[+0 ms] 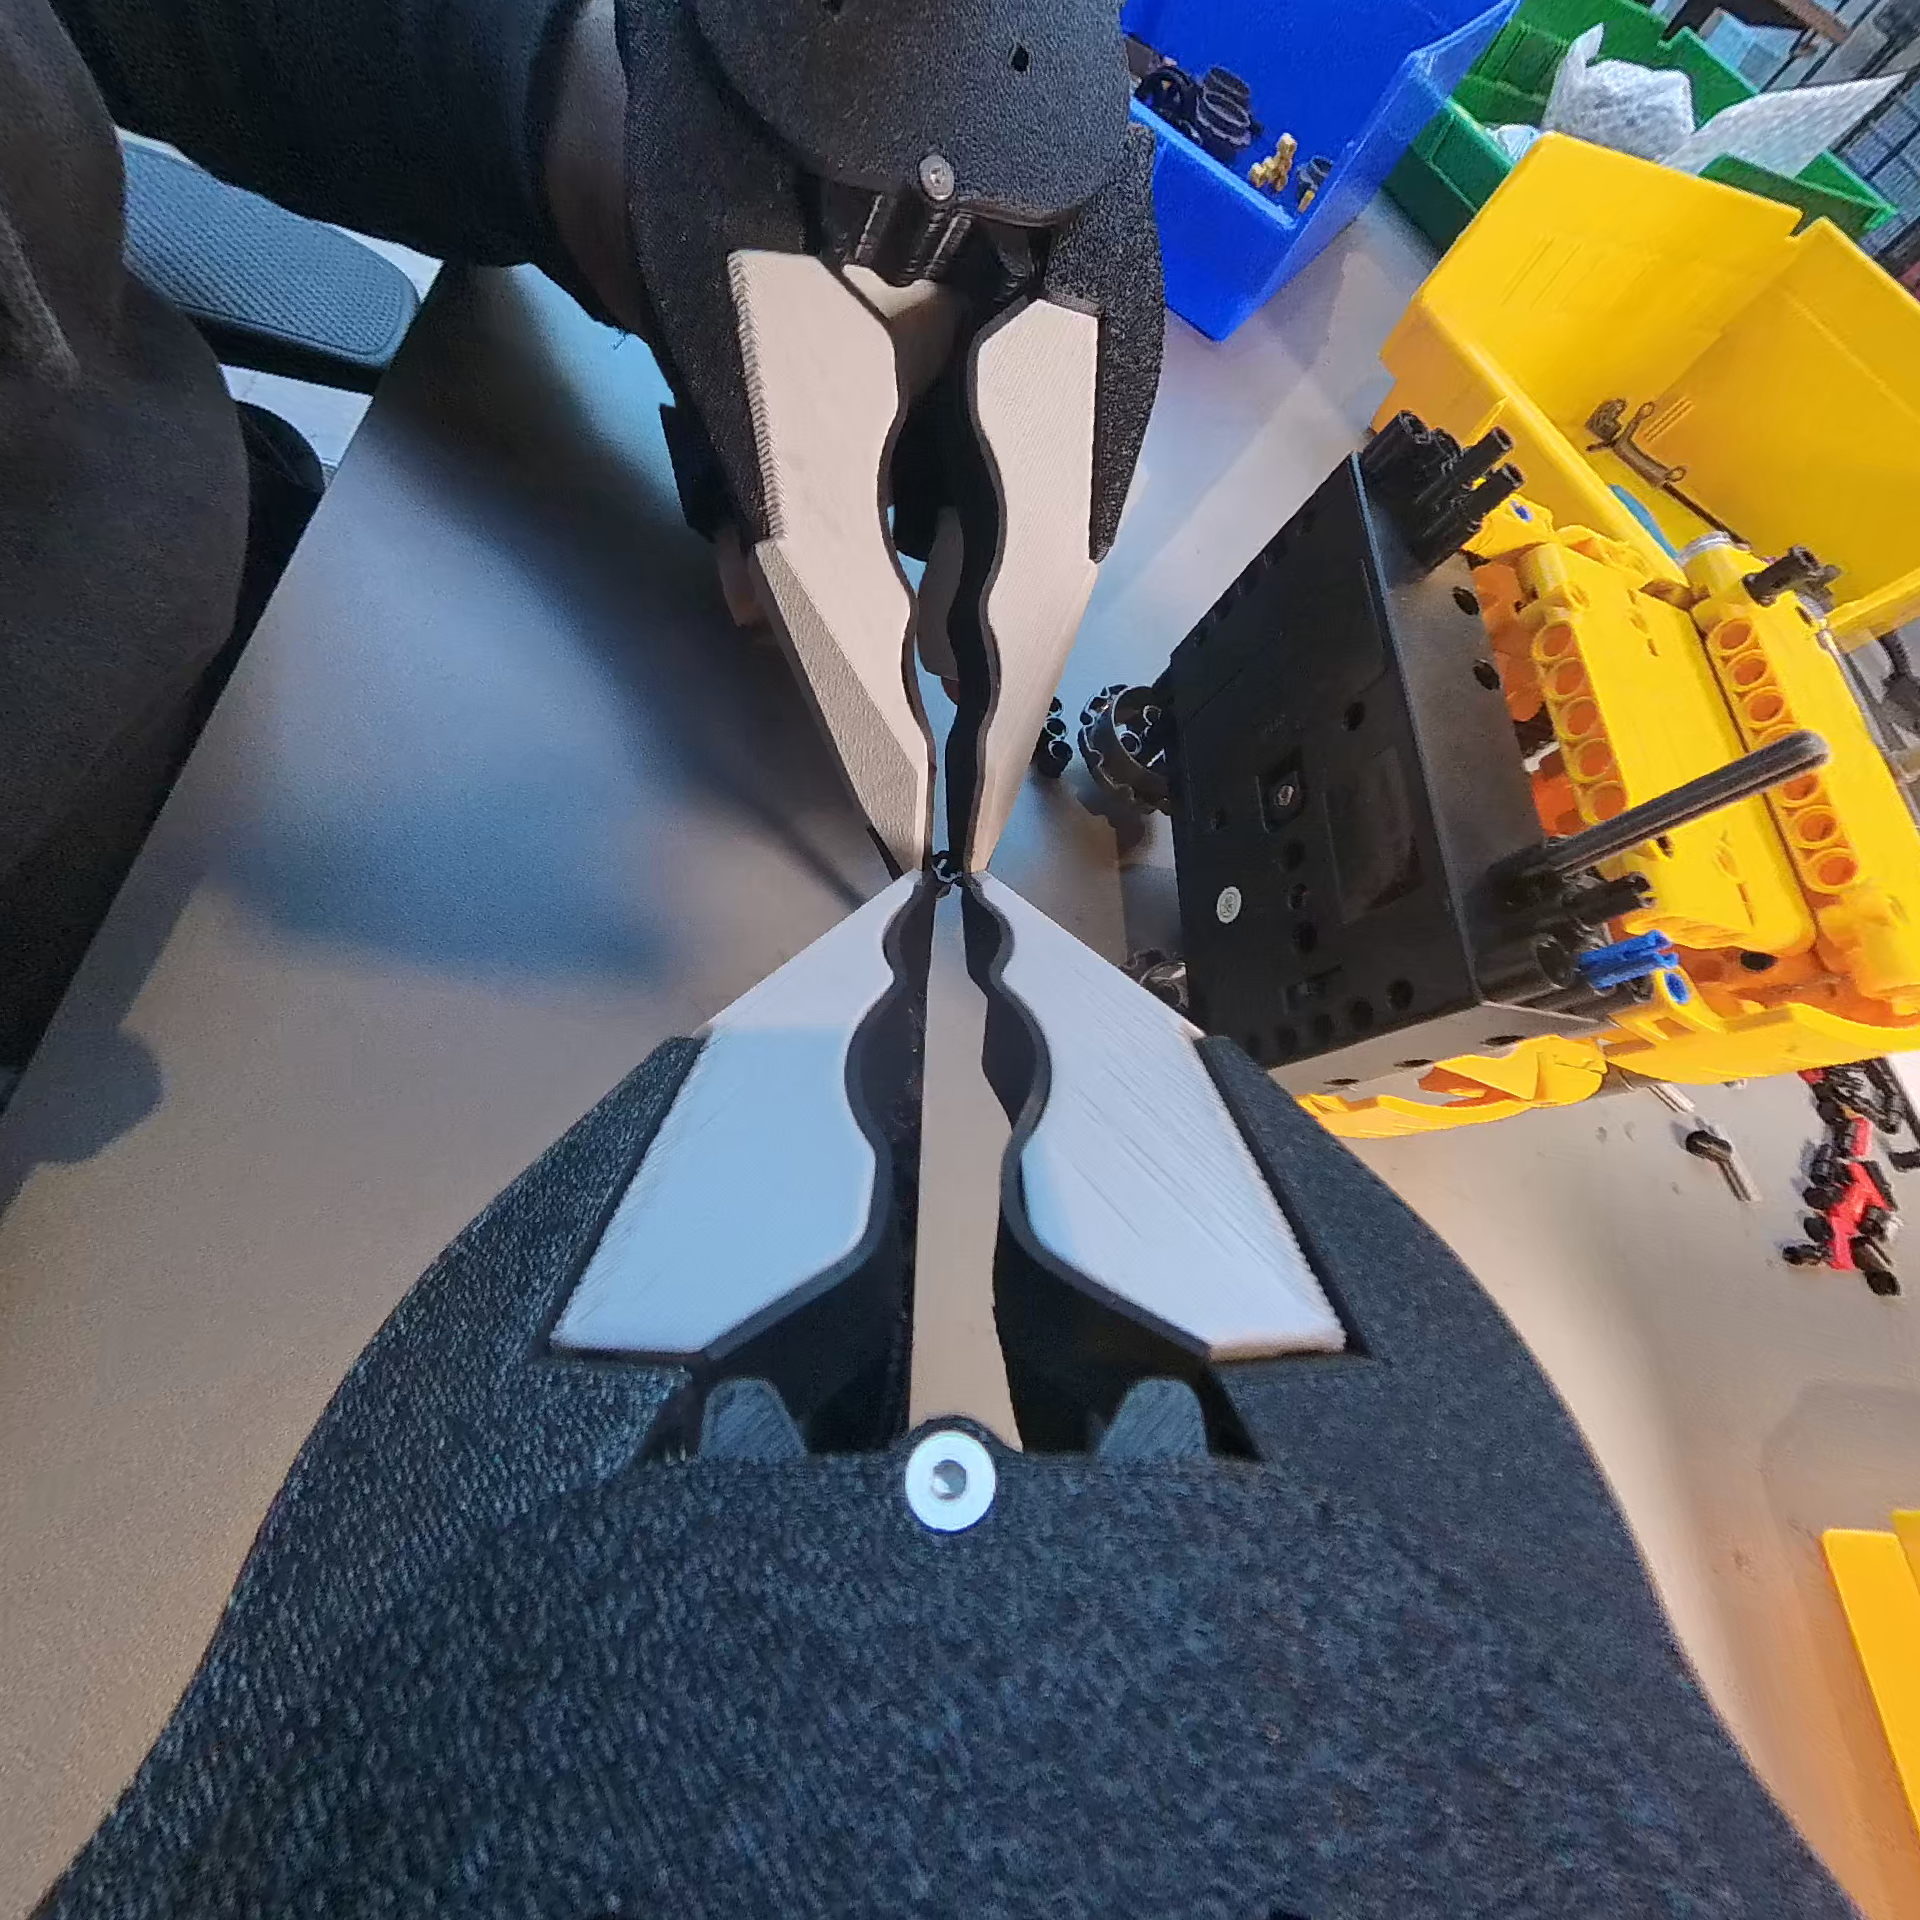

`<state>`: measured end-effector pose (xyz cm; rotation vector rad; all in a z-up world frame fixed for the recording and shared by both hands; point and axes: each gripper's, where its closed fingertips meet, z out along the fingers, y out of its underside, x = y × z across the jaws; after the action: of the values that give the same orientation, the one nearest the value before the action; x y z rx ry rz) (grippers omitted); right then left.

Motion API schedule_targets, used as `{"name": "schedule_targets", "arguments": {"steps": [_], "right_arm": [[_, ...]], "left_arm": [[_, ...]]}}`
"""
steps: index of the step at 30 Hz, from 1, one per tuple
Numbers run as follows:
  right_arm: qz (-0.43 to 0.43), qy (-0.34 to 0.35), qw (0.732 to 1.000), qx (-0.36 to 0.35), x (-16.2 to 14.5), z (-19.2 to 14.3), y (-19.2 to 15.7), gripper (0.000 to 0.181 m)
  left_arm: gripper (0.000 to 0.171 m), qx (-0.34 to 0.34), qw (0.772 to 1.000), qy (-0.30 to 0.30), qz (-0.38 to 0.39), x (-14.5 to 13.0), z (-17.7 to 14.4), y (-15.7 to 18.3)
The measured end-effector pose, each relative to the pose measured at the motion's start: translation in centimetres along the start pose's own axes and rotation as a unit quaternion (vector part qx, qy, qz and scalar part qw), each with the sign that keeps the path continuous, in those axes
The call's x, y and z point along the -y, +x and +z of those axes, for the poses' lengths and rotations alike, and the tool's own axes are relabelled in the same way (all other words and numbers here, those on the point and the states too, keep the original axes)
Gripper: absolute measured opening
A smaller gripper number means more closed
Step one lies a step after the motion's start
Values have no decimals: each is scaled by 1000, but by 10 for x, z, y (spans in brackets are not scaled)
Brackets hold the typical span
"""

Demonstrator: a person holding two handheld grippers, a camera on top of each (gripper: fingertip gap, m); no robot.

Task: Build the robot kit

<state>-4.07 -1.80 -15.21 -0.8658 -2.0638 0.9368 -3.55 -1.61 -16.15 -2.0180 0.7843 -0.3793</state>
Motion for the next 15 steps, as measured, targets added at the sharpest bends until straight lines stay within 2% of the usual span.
{"name": "schedule_targets", "arguments": {"steps": [5, 15], "right_arm": [[-1, -3, 1000, 2, -1, 1, -1, 4], [-2, -15, 1000, 3, -4, 2, -2, 6]], "left_arm": [[4, 3, 1000, -13, 21, -3, 4, -1], [3, -18, 1000, -22, 2, -6, 6, -1]]}}
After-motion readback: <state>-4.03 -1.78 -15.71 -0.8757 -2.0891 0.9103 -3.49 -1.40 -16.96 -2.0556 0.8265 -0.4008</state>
